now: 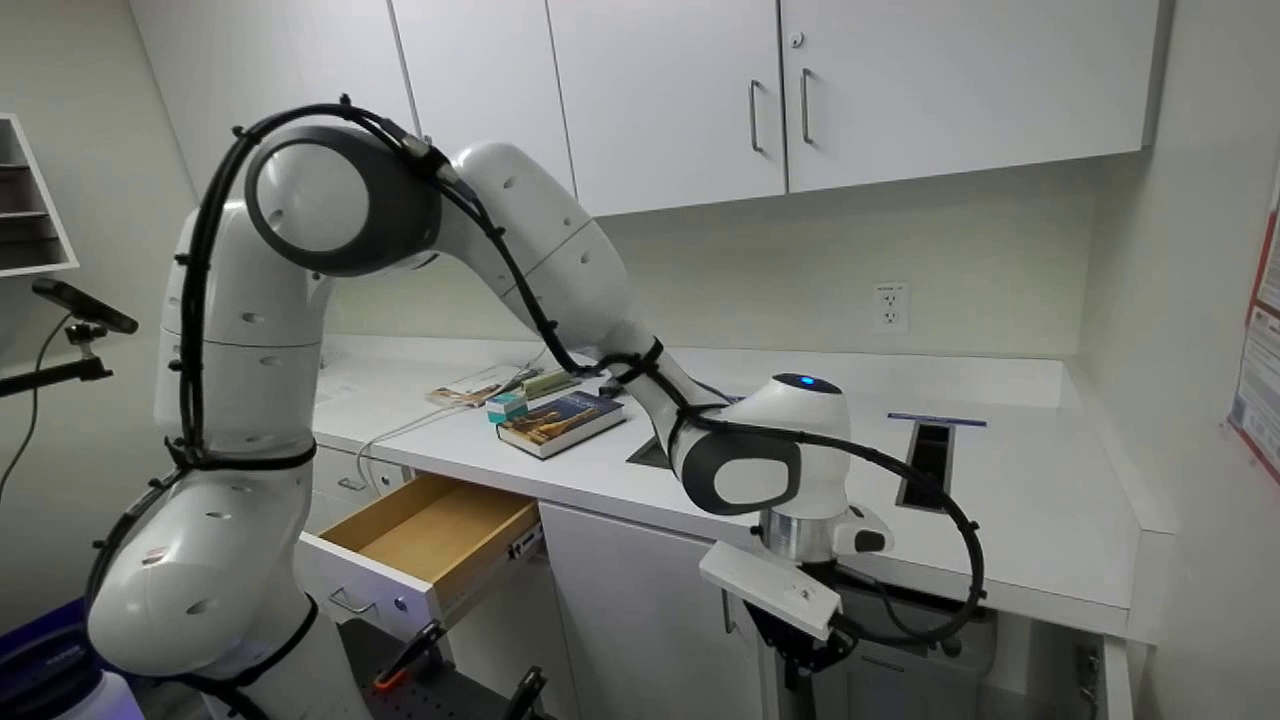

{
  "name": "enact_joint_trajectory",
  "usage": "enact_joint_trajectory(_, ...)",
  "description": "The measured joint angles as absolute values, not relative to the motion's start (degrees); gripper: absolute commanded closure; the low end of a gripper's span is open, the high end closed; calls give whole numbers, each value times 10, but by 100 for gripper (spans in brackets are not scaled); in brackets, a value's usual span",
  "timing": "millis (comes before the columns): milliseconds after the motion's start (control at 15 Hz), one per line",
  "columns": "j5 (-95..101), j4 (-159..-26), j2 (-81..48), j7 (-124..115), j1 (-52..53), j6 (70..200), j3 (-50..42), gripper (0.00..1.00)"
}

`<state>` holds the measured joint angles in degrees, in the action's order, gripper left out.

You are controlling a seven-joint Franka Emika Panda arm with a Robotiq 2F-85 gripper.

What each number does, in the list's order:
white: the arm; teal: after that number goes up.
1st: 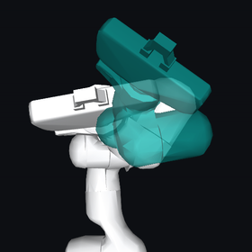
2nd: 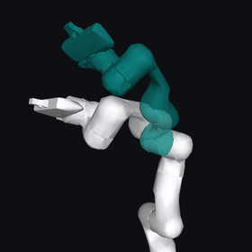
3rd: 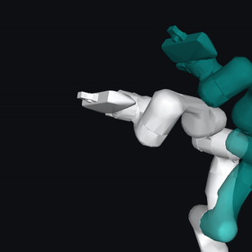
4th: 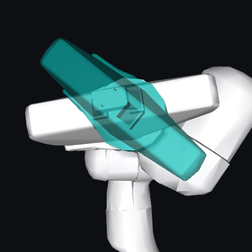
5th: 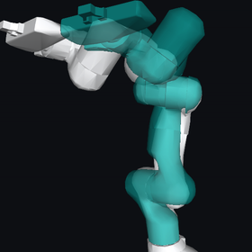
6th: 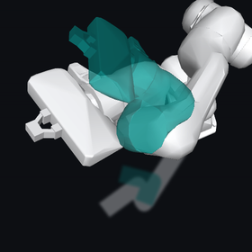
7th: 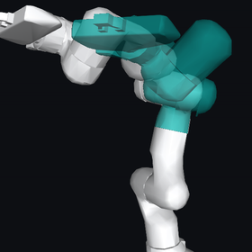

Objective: Open the bottom right door of the cabinet.

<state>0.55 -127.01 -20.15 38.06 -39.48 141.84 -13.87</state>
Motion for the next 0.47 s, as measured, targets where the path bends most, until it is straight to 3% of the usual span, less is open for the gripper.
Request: enact_joint_trajectory(467,-153,-1310,-113,540,-412,1416,-119,100)
